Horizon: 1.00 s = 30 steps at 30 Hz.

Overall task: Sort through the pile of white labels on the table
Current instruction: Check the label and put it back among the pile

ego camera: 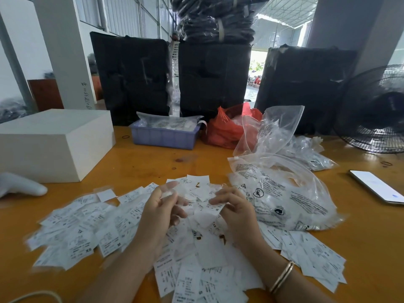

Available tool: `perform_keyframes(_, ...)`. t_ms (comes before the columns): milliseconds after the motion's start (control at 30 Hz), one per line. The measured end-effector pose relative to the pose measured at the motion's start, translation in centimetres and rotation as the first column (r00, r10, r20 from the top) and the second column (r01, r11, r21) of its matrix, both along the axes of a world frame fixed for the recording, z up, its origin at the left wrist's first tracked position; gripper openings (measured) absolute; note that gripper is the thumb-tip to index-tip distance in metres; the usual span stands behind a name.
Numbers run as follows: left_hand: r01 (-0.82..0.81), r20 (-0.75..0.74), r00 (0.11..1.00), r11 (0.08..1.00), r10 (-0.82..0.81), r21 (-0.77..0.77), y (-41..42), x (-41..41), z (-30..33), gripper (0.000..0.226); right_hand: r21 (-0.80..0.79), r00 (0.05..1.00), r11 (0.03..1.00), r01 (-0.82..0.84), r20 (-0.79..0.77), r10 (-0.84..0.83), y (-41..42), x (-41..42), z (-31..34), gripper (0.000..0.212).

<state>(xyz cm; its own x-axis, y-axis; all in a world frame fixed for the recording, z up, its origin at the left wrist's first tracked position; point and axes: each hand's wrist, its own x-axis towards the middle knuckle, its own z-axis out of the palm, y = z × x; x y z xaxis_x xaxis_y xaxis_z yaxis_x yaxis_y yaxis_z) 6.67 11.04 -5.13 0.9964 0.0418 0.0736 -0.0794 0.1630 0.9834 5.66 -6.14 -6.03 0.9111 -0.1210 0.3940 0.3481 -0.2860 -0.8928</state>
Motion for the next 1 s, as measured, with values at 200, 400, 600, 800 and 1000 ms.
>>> perform_keyframes(200,0.073,-0.091,0.992,0.982,-0.090,-0.173,0.0,0.2,0.0,0.042,0.255,0.977,0.957,-0.134,-0.127,0.171,0.1,0.3,-0.1,0.047)
perform_keyframes(400,0.083,0.002,0.996,0.978,-0.084,-0.194,0.0,-0.2,0.1,0.037,0.177,0.961,0.968,-0.178,-0.182,0.210,0.4,-0.2,-0.3,0.045)
perform_keyframes(600,-0.029,0.116,0.993,0.997,0.021,0.067,-1.1,-1.2,-0.2,0.030,-0.147,0.984,0.974,-0.175,-0.059,0.168,1.1,-0.7,0.2,0.018)
perform_keyframes(800,0.083,0.057,0.994,0.992,-0.089,0.096,-1.3,-1.3,-0.2,0.031,0.096,0.990,0.989,-0.110,-0.079,0.118,0.6,-0.1,0.0,0.012)
perform_keyframes(1000,0.155,0.004,0.988,0.976,-0.157,0.156,-1.1,-1.0,-0.1,0.018,-0.065,0.997,0.995,-0.072,-0.035,0.070,0.4,0.2,-0.5,0.015)
